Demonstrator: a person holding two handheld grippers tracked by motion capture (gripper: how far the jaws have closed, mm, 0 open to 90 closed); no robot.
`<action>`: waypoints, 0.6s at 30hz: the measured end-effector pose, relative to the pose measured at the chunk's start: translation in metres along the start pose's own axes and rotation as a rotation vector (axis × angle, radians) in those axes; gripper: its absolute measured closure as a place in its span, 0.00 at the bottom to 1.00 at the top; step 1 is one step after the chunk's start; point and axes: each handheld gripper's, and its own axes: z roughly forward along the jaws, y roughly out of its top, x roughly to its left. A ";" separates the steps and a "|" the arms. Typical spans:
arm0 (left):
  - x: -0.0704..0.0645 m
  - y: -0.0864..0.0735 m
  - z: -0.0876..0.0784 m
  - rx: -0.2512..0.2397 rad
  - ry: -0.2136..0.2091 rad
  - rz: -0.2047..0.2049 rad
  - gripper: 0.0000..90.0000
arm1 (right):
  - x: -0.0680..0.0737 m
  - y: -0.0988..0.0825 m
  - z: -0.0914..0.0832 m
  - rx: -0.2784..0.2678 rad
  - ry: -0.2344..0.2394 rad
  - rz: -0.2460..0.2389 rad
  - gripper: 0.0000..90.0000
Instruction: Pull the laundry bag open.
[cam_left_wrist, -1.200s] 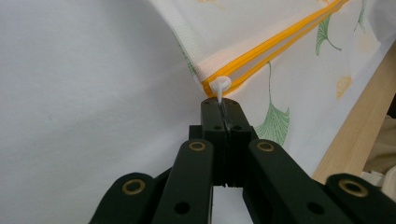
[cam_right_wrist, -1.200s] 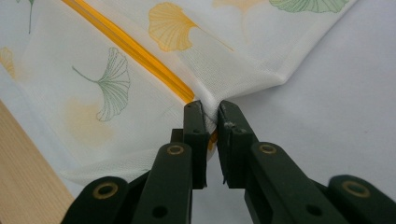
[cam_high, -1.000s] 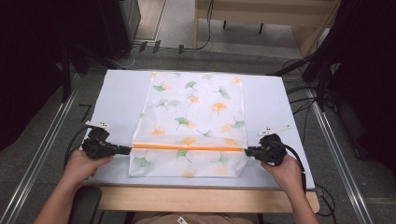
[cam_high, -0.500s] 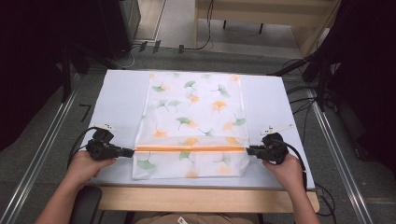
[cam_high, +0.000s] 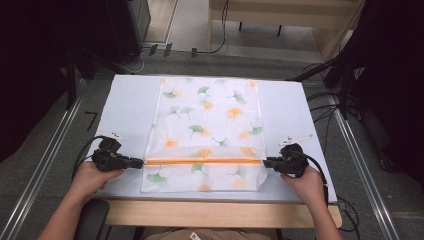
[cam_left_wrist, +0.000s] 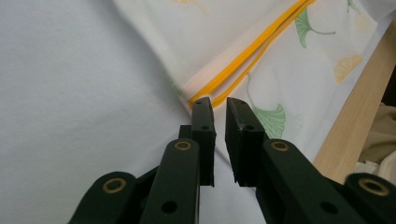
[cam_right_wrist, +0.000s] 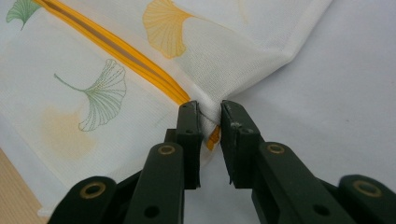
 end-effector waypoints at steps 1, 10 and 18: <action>0.000 0.000 0.000 -0.002 0.004 -0.003 0.90 | 0.000 0.000 0.000 0.001 0.003 0.002 0.87; 0.001 0.001 -0.003 -0.040 0.020 0.000 0.83 | -0.002 -0.002 -0.002 -0.015 0.007 0.013 0.76; -0.002 0.001 -0.004 -0.074 0.040 0.032 0.67 | 0.003 0.001 -0.001 -0.055 0.005 0.010 0.63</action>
